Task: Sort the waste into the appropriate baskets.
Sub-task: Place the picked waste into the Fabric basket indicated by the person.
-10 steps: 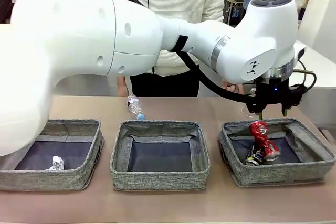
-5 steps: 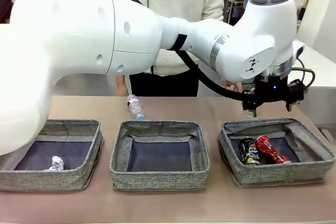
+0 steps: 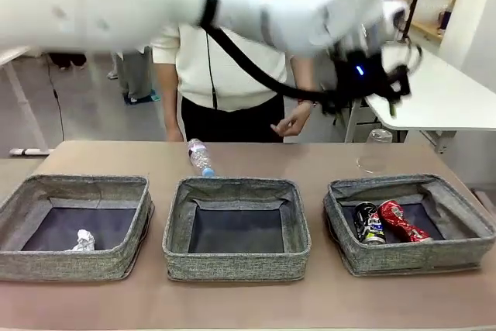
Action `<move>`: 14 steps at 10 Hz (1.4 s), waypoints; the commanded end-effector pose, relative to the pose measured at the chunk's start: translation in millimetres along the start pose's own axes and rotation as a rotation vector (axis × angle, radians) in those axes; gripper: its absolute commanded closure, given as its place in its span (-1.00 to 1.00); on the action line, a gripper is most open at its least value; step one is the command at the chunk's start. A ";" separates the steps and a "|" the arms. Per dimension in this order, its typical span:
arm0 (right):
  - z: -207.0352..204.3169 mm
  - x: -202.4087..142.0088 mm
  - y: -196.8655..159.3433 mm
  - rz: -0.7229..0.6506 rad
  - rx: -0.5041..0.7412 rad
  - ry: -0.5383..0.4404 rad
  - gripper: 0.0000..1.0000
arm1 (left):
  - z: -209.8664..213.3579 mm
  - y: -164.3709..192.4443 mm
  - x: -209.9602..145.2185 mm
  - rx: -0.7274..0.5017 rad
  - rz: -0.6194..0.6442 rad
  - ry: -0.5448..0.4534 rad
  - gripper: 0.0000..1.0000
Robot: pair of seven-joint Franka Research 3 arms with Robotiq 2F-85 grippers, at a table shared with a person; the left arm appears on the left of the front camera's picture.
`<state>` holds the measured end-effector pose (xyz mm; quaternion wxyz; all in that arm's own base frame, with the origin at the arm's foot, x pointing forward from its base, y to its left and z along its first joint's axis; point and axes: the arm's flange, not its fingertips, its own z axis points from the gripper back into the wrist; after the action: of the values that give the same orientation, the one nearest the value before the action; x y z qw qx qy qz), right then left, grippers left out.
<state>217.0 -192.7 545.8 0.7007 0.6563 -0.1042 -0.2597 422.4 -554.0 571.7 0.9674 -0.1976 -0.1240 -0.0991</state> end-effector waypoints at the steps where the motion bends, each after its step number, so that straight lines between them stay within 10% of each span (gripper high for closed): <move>1: -44.6 10.7 8.8 -0.002 -0.063 0.117 -1.00 | 83.3 117.2 -11.9 -0.075 0.010 0.079 -1.00; 8: -267.2 -1.7 -4.8 -0.072 -0.235 0.499 -1.00 | 228.1 421.7 -77.5 -0.421 0.429 0.133 -1.00; 14: -190.6 49.3 1.2 -0.151 -0.015 0.437 -1.00 | 185.0 561.0 -250.9 -0.967 0.564 -0.020 -1.00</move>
<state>346.8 -38.6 510.8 0.7041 0.6849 0.1069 -0.1541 297.0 63.5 481.7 0.7766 -0.6134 -0.0275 0.1410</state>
